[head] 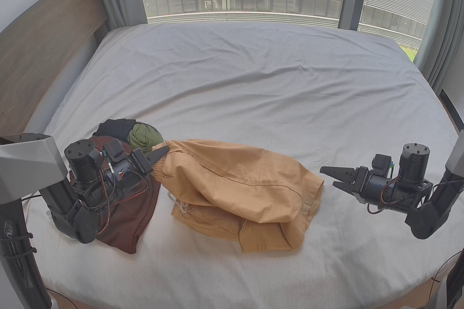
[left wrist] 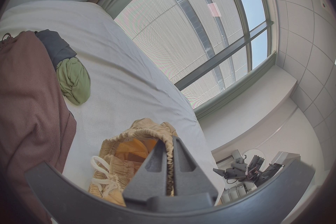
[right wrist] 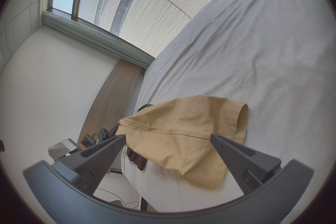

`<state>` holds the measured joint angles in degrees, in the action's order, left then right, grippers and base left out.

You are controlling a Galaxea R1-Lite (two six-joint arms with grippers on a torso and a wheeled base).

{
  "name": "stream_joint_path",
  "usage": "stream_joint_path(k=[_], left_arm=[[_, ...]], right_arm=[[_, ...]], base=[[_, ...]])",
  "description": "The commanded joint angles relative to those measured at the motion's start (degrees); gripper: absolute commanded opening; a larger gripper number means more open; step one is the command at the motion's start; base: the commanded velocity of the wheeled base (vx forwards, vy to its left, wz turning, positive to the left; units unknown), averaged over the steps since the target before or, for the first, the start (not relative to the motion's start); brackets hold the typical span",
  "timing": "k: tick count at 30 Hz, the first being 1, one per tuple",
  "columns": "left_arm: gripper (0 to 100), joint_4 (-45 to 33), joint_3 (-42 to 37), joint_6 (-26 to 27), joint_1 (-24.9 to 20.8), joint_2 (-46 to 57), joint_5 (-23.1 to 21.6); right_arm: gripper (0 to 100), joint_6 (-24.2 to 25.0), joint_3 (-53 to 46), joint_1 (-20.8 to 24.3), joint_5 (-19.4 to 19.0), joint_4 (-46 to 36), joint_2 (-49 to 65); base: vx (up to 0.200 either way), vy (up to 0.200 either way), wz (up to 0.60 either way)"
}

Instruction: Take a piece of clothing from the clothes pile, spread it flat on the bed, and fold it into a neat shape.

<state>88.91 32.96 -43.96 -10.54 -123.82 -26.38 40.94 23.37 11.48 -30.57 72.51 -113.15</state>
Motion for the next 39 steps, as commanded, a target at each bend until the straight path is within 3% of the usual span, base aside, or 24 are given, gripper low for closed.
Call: stream_joint_path(k=[1, 10, 18, 25, 39], left_arm=[[0, 0.04, 0.79, -0.07, 0.00, -0.55, 0.89], [0, -0.05, 1.31, -0.07, 1.23, -0.90, 0.98], [0, -0.05, 2.10, 0.01, 2.28, -1.60, 0.89], [0, -0.05, 2.28, 0.01, 2.37, -1.78, 0.89], [0, -0.05, 2.90, -0.07, 3.16, -1.86, 1.33]], right_arm=[[100, 0.64, -0.34, -1.02, -0.19, 4.04, -10.68], [100, 0.81, 0.98, -0.94, -0.01, 5.36, -16.49], [100, 6.44, 3.61, 1.00, 0.08, 10.46, -23.08], [100, 6.52, 4.93, 1.70, 0.16, 15.47, -28.18], [100, 6.61, 6.51, 2.84, 0.16, 15.82, -28.61]], base=[[0.000, 0.000, 0.00], [0.000, 0.000, 0.00], [0.000, 0.000, 0.00], [0.000, 0.000, 0.00], [0.000, 0.000, 0.00]])
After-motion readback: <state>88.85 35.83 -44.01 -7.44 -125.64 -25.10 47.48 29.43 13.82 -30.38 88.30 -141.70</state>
